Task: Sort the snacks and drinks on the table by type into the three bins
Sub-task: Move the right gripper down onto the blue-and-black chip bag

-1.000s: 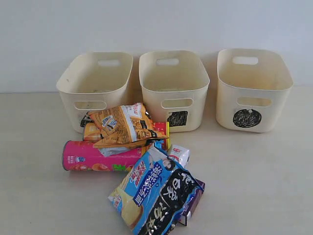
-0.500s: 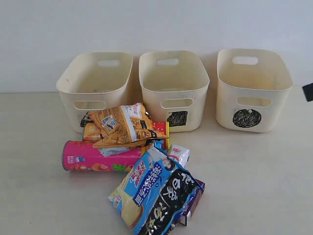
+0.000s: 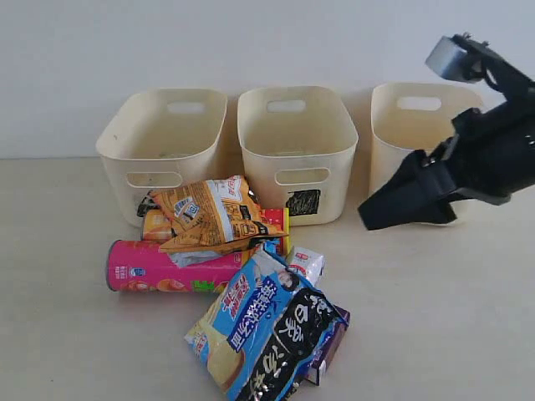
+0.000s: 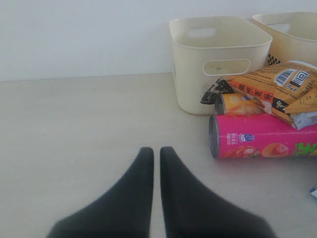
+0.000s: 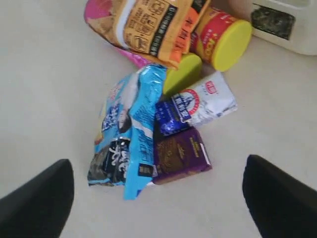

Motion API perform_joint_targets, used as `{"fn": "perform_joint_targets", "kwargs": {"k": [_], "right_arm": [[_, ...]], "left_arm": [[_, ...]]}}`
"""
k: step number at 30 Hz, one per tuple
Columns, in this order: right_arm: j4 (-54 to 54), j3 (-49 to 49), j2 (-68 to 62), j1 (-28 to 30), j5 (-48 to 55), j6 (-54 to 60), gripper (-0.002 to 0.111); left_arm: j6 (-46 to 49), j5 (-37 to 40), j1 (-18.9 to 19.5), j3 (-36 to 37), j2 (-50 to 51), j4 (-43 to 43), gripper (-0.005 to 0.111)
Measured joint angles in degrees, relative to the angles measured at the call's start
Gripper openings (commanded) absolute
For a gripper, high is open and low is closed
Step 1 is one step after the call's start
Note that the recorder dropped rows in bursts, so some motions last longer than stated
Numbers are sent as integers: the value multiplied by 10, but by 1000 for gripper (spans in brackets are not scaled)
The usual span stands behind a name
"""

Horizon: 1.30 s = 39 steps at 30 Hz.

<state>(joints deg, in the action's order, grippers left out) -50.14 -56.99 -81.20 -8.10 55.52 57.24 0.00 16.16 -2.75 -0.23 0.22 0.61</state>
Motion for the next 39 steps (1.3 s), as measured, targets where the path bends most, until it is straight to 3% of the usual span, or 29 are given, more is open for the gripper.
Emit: {"fn": "perform_joint_targets", "kwargs": {"k": [9, 28, 39], "right_arm": [[-14, 0, -97, -81, -75, 6, 84], [-6, -106, -227, -93, -40, 4, 84], [21, -108, -254, -151, -71, -4, 84]], "left_arm": [[0, 0, 0, 0, 0, 0, 4], [0, 0, 0, 0, 0, 0, 4], [0, 0, 0, 0, 0, 0, 4]]}}
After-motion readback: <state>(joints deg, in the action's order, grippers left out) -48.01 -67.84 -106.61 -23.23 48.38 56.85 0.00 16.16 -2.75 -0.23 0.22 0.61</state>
